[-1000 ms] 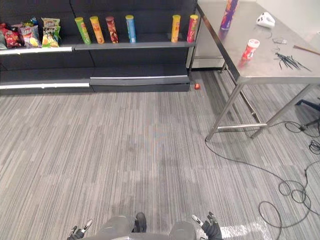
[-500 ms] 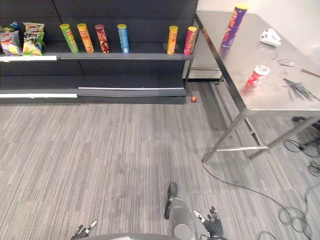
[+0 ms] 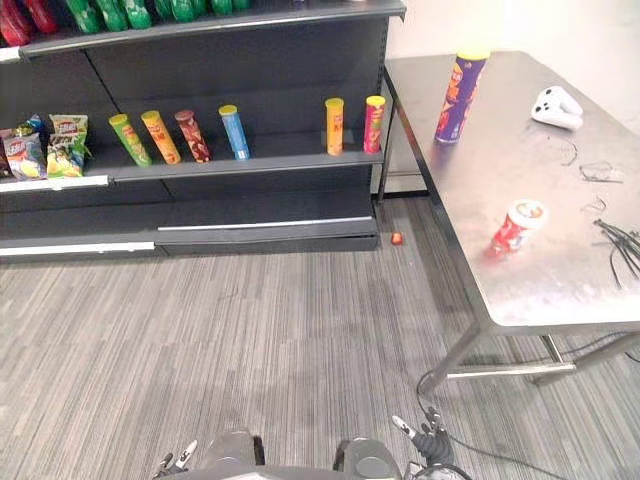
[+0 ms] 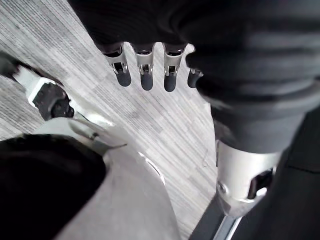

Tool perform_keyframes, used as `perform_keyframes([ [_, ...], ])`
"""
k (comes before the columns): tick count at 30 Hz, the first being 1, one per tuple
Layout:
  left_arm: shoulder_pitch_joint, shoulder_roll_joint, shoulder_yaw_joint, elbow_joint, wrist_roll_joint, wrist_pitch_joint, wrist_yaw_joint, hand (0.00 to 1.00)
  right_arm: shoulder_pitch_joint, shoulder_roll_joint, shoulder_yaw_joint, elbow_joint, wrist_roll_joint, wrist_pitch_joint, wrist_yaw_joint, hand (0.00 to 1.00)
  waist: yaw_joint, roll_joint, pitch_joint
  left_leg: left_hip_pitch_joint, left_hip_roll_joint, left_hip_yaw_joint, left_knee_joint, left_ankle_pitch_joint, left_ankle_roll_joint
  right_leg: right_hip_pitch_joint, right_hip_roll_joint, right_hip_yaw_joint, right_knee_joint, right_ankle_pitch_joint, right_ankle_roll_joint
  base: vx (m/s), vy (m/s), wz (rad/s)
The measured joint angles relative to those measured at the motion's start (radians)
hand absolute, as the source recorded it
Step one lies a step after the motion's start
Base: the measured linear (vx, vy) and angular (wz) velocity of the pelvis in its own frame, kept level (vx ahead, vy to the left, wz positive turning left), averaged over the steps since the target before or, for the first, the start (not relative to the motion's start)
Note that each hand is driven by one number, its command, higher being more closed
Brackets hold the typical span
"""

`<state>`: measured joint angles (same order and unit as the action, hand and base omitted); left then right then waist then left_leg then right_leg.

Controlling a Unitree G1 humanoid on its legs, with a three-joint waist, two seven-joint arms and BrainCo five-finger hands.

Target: Put the gum and the chips on the shelf.

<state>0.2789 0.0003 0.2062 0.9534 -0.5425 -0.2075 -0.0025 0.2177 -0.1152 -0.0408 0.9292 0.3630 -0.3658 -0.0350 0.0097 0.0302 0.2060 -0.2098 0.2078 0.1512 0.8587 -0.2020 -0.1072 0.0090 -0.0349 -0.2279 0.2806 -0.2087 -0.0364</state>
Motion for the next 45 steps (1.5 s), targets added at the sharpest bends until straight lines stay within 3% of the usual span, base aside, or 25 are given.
perform_keyframes([
  [3, 0.001, -0.006, 0.022, -0.014, -0.03, -0.003, 0.001, 0.0, -0.003, 0.029, 0.0, -0.011, 0.01, -0.004, 0.003, 0.0, 0.02, -0.025, 0.001, 0.006, -0.051, 0.029, -0.391, 0.002, 0.014, 0.05, -0.031, 0.023, -0.018, -0.026, 0.023, 0.28, 0.066, -0.17],
  [6, 0.002, -0.019, 0.039, -0.024, -0.034, -0.021, 0.006, 0.0, -0.008, 0.048, 0.01, -0.009, 0.012, -0.013, 0.013, 0.0, 0.027, -0.033, 0.003, -0.001, -0.073, -0.003, -0.707, 0.105, -0.004, 0.087, -0.056, 0.056, -0.016, -0.08, 0.051, 0.41, 0.205, -0.1],
  [9, 0.013, -0.035, 0.04, -0.041, -0.033, -0.063, 0.01, 0.0, -0.007, 0.054, 0.03, -0.002, 0.011, -0.025, 0.043, 0.0, 0.05, -0.027, 0.001, -0.009, -0.028, -0.021, -0.723, 0.15, -0.011, 0.14, -0.061, 0.143, -0.008, -0.139, 0.104, 0.4, 0.356, -0.78],
  [11, 0.013, -0.017, 0.037, -0.043, -0.032, -0.074, 0.013, 0.0, -0.01, 0.064, 0.027, 0.031, 0.009, -0.027, 0.042, 0.0, 0.059, -0.041, -0.014, -0.011, -0.049, -0.002, -0.638, 0.203, 0.001, 0.163, -0.099, 0.198, -0.013, -0.165, 0.111, 0.38, 0.325, -0.81],
  [12, 0.017, 0.007, 0.036, -0.037, -0.031, -0.075, 0.017, 0.0, -0.009, 0.084, 0.028, 0.054, 0.007, -0.027, 0.043, 0.0, 0.055, -0.081, -0.037, -0.017, -0.081, 0.012, -0.579, 0.179, 0.034, 0.175, -0.127, 0.243, -0.018, -0.157, 0.11, 0.51, 0.354, -0.68],
  [14, 0.008, 0.046, 0.024, -0.001, -0.025, -0.069, 0.017, 0.0, -0.007, 0.116, 0.005, 0.066, 0.008, -0.035, 0.037, 0.0, 0.028, -0.116, -0.06, -0.01, -0.126, 0.025, -0.535, 0.132, 0.078, 0.161, -0.165, 0.289, 0.043, -0.102, 0.123, 0.54, 0.387, -0.1],
  [17, -0.021, 0.079, -0.028, 0.048, -0.017, -0.042, 0.016, 0.0, -0.008, 0.113, -0.045, 0.069, 0.01, -0.041, 0.015, 0.0, 0.014, -0.113, -0.057, 0.078, -0.19, 0.032, -0.545, 0.058, 0.124, 0.034, -0.207, 0.318, 0.395, 0.066, 0.127, 0.43, 0.348, 0.22],
  [18, -0.021, 0.089, -0.047, 0.048, 0.008, -0.041, 0.011, 0.0, -0.007, 0.109, -0.058, 0.069, 0.009, -0.041, 0.007, 0.0, 0.014, -0.106, -0.054, 0.132, -0.214, 0.041, -0.568, 0.039, 0.141, -0.015, -0.232, 0.317, 0.524, 0.19, 0.15, 0.43, 0.303, 0.03],
  [19, -0.019, 0.091, -0.052, 0.046, 0.016, -0.038, -0.002, 0.0, -0.016, 0.11, -0.058, 0.069, 0.009, -0.04, 0.001, 0.0, 0.015, -0.103, -0.052, 0.189, -0.222, 0.058, -0.597, 0.023, 0.151, -0.071, -0.255, 0.289, 0.661, 0.222, 0.144, 0.35, 0.231, -0.13],
  [21, -0.014, 0.091, -0.064, 0.048, 0.028, -0.029, -0.007, 0.0, -0.029, 0.109, -0.058, 0.069, 0.01, -0.042, 0.001, 0.0, 0.014, -0.089, -0.048, 0.274, -0.219, 0.091, -0.649, 0.02, 0.16, -0.158, -0.267, 0.202, 0.793, 0.15, 0.09, 0.32, 0.177, -0.49],
  [23, -0.009, 0.093, -0.076, 0.048, 0.044, -0.029, -0.01, 0.0, -0.039, 0.1, -0.059, 0.071, 0.009, -0.051, 0.003, 0.0, 0.01, -0.08, -0.046, 0.351, -0.208, 0.134, -0.7, 0.025, 0.158, -0.203, -0.259, 0.075, 0.78, 0.072, 0.092, 0.33, 0.101, -0.58],
  [25, -0.009, 0.091, -0.082, 0.054, 0.043, -0.027, -0.019, 0.0, -0.047, 0.096, -0.064, 0.069, 0.008, -0.061, 0.011, 0.0, 0.004, -0.068, -0.037, 0.404, -0.181, 0.174, -0.693, 0.02, 0.141, -0.223, -0.22, -0.104, 0.564, 0.033, 0.066, 0.34, 0.012, -0.59],
  [26, -0.008, 0.092, -0.081, 0.055, 0.043, -0.026, -0.022, 0.0, -0.048, 0.097, -0.063, 0.069, 0.007, -0.062, 0.013, 0.0, 0.002, -0.069, -0.036, 0.409, -0.178, 0.18, -0.693, 0.019, 0.139, -0.223, -0.207, -0.149, 0.48, 0.04, 0.063, 0.31, -0.022, -0.57],
  [27, -0.005, 0.099, -0.075, 0.05, 0.044, -0.026, -0.028, 0.0, -0.049, 0.101, -0.059, 0.069, 0.002, -0.065, 0.017, 0.0, -0.001, -0.087, -0.025, 0.43, -0.197, 0.2, -0.696, 0.018, 0.137, -0.214, -0.186, -0.226, 0.286, 0.157, 0.04, 0.24, -0.021, -0.48],
  [28, -0.007, 0.1, -0.072, 0.044, 0.046, -0.028, -0.029, 0.0, -0.049, 0.099, -0.06, 0.071, -0.004, -0.067, 0.021, 0.0, -0.002, -0.093, -0.019, 0.445, -0.209, 0.196, -0.704, 0.016, 0.133, -0.203, -0.184, -0.261, 0.25, 0.156, -0.027, 0.32, -0.011, -0.89],
  [30, -0.009, 0.069, -0.073, 0.063, 0.047, -0.028, -0.02, 0.0, -0.069, 0.076, -0.058, 0.068, -0.011, -0.084, 0.034, 0.0, -0.01, -0.044, 0.0, 0.475, -0.189, 0.2, -0.742, 0.015, 0.13, -0.17, -0.121, -0.253, 0.148, 0.151, -0.028, 0.31, -0.042, -1.08],
  [32, -0.024, 0.068, -0.087, 0.072, 0.048, -0.029, -0.017, 0.0, -0.089, 0.073, -0.059, 0.071, -0.011, -0.085, 0.042, 0.0, -0.023, -0.029, 0.016, 0.474, -0.182, 0.2, -0.75, 0.002, 0.108, -0.151, -0.064, -0.222, 0.051, 0.148, -0.026, 0.15, -0.098, -0.82],
  [36, -0.044, 0.079, -0.099, 0.079, 0.048, -0.021, -0.01, 0.0, -0.09, 0.073, -0.057, 0.071, -0.01, -0.083, 0.04, 0.0, -0.03, -0.034, 0.028, 0.474, -0.153, 0.195, -0.719, -0.037, 0.071, -0.093, -0.009, -0.224, -0.067, 0.129, -0.029, 0.02, -0.072, -0.23],
  [38, -0.051, 0.078, -0.105, 0.073, 0.048, -0.011, -0.008, 0.0, -0.086, 0.068, -0.038, 0.069, -0.01, -0.082, 0.039, 0.0, -0.031, -0.029, 0.028, 0.472, -0.12, 0.198, -0.688, -0.077, 0.054, -0.076, 0.019, -0.231, -0.087, 0.129, -0.029, -0.07, -0.035, 0.1],
  [39, -0.058, 0.071, -0.109, 0.067, 0.05, 0.002, -0.008, 0.0, -0.088, 0.06, -0.021, 0.063, -0.01, -0.082, 0.039, 0.0, -0.032, -0.003, 0.028, 0.463, -0.087, 0.212, -0.678, -0.139, 0.05, -0.085, 0.045, -0.24, -0.081, 0.121, -0.041, -0.08, -0.033, -0.13],
  [41, -0.06, 0.068, -0.101, 0.064, 0.051, 0.013, -0.011, 0.0, -0.079, 0.043, 0.009, 0.046, -0.008, -0.078, 0.039, 0.0, -0.028, 0.007, 0.017, 0.448, -0.049, 0.274, -0.648, -0.172, -0.022, -0.124, 0.046, -0.248, 0.045, 0.071, -0.055, 0.04, -0.01, -0.33],
  [42, -0.048, 0.082, -0.086, 0.061, 0.051, 0.013, -0.021, 0.0, -0.063, 0.048, 0.012, 0.026, -0.009, -0.077, 0.029, 0.0, -0.025, -0.021, 0.007, 0.402, -0.055, 0.288, -0.499, -0.147, -0.048, -0.116, 0.012, -0.216, 0.047, 0.013, -0.041, 0.17, -0.045, -0.48],
  [43, -0.065, 0.076, -0.073, 0.06, 0.053, 0.019, -0.021, 0.0, -0.055, 0.04, 0.012, 0.024, -0.007, -0.066, 0.022, 0.0, -0.03, -0.01, 0.008, 0.322, -0.015, 0.268, -0.286, -0.105, -0.065, -0.105, 0.02, -0.192, 0.039, 0.006, -0.057, 0.16, -0.067, -0.53],
  [44, -0.068, 0.064, -0.062, 0.059, 0.052, 0.02, -0.023, 0.0, -0.054, 0.036, 0.012, 0.017, -0.007, -0.062, 0.019, 0.0, -0.033, -0.008, 0.006, 0.281, -0.001, 0.251, -0.185, -0.059, -0.054, -0.095, 0.025, -0.17, 0.033, 0.009, -0.056, 0.12, -0.114, -0.79],
  [45, -0.063, 0.04, -0.038, 0.055, 0.047, 0.015, -0.027, 0.0, -0.047, 0.033, 0.018, -0.002, 0.003, -0.057, 0.004, 0.0, -0.032, 0.002, 0.012, 0.207, 0.022, 0.211, -0.022, 0.065, 0.0, -0.069, 0.034, -0.119, 0.007, 0.013, -0.06, 0.24, -0.041, -1.14],
])
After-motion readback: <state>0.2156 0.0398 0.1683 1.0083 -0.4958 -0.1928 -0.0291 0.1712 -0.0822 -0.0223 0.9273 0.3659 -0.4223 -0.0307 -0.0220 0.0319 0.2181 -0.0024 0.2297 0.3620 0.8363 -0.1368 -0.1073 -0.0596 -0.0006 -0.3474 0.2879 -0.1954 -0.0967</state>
